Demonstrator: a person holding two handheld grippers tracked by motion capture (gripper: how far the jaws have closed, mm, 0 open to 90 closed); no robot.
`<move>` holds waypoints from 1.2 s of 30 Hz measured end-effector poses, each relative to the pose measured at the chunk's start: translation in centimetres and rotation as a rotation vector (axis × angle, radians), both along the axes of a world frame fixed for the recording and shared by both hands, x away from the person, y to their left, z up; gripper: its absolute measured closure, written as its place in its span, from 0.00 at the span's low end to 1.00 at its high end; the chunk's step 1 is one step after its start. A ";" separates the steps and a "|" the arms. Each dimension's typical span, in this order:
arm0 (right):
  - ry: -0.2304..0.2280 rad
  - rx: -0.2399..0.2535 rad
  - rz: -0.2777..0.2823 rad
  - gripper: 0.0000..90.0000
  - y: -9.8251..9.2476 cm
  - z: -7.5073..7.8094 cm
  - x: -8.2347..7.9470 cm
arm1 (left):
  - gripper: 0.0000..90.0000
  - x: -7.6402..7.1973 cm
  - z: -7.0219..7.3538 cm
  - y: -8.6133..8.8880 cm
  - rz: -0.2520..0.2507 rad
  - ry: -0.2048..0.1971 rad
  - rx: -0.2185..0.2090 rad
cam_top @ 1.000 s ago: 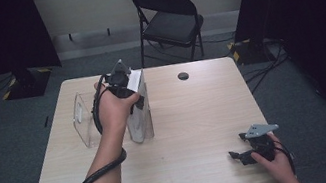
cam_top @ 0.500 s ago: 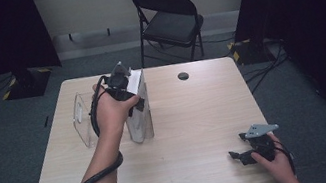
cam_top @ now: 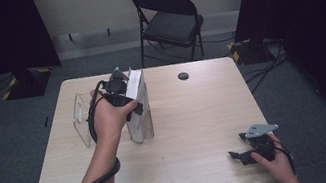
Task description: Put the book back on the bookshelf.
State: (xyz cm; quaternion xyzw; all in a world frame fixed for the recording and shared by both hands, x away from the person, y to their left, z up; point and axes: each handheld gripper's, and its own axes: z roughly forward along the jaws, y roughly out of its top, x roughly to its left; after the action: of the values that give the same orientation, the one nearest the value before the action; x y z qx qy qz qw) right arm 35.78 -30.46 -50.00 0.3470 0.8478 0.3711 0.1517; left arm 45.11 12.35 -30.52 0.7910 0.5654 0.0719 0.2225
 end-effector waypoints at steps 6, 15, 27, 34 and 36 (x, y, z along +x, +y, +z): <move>0.000 0.000 0.000 0.15 0.0 0.0 0.0 | 0.24 -0.5 0.1 0.2 -0.012 -0.017 -0.002; 0.001 0.001 0.000 0.15 0.0 0.0 0.0 | 0.22 -1.2 -0.2 0.4 -0.029 -0.020 -0.012; 0.001 0.002 0.004 0.15 0.0 0.0 0.1 | 0.20 -2.0 -0.7 0.3 -0.064 -0.024 -0.022; 0.001 0.001 0.004 0.15 0.0 0.0 0.1 | 0.19 -2.5 -1.1 0.2 -0.073 -0.026 -0.029; 0.000 -0.002 0.003 0.15 0.0 0.0 0.0 | 0.19 -2.6 -1.2 0.2 -0.086 -0.026 -0.025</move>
State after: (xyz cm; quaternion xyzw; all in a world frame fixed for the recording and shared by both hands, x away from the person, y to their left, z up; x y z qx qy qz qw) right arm 35.82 -30.47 -49.98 0.3457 0.8486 0.3706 0.1517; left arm 42.52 12.55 -31.74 0.8108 0.5287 0.0655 0.2425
